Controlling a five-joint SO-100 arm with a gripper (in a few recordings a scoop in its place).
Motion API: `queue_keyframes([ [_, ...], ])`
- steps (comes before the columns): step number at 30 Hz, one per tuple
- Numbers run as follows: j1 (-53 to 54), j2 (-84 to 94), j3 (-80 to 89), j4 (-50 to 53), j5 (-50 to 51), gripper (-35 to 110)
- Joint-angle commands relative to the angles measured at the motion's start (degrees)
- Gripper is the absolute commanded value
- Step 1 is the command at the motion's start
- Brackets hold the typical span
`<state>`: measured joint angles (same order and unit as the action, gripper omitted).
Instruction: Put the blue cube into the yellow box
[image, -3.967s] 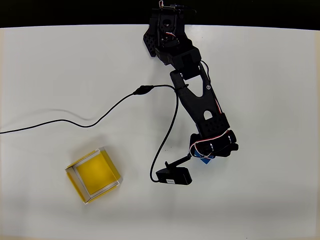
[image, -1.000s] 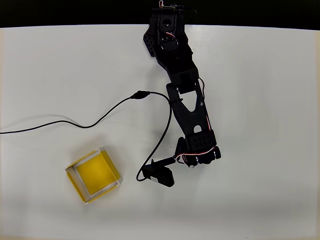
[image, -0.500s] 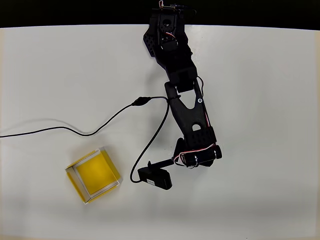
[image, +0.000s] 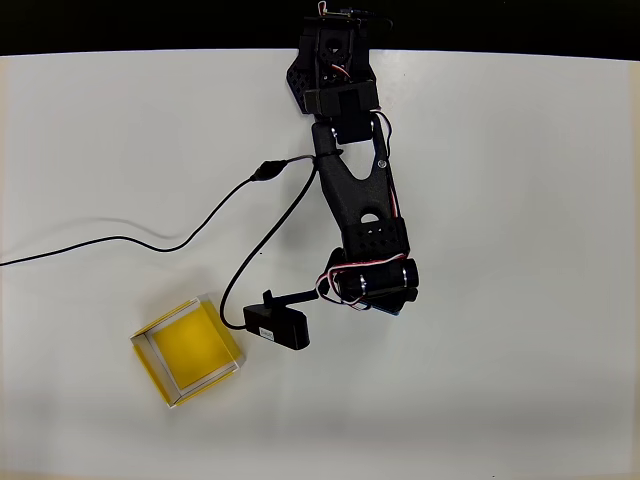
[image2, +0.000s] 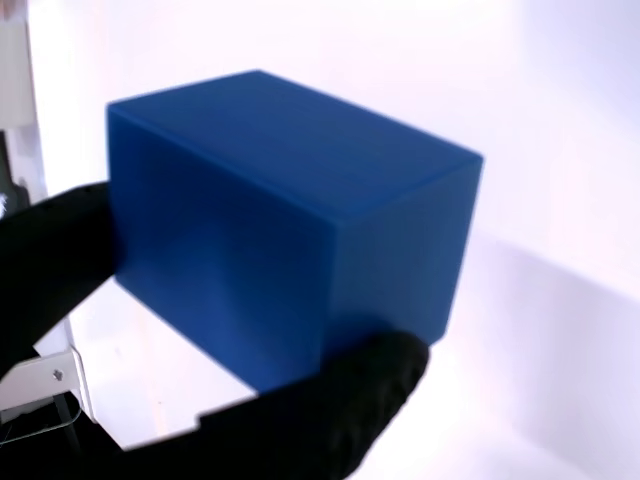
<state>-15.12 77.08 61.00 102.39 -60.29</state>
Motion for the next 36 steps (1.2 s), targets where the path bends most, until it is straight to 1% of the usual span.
queue_keyframes([
  [1, 3.4, 16.6, 4.0, 1.2, -2.0, 0],
  [9, 11.0, 33.4, 18.0, 1.2, -6.4, 0],
  [16, 20.8, 41.1, 25.2, 0.2, -11.8, 0],
  [30, 48.0, 45.7, 37.2, -5.9, -25.5, 3],
  [33, 52.0, 45.6, 38.5, -7.3, -26.9, 3],
  [36, 53.6, 44.6, 38.5, -8.3, -27.0, 3],
])
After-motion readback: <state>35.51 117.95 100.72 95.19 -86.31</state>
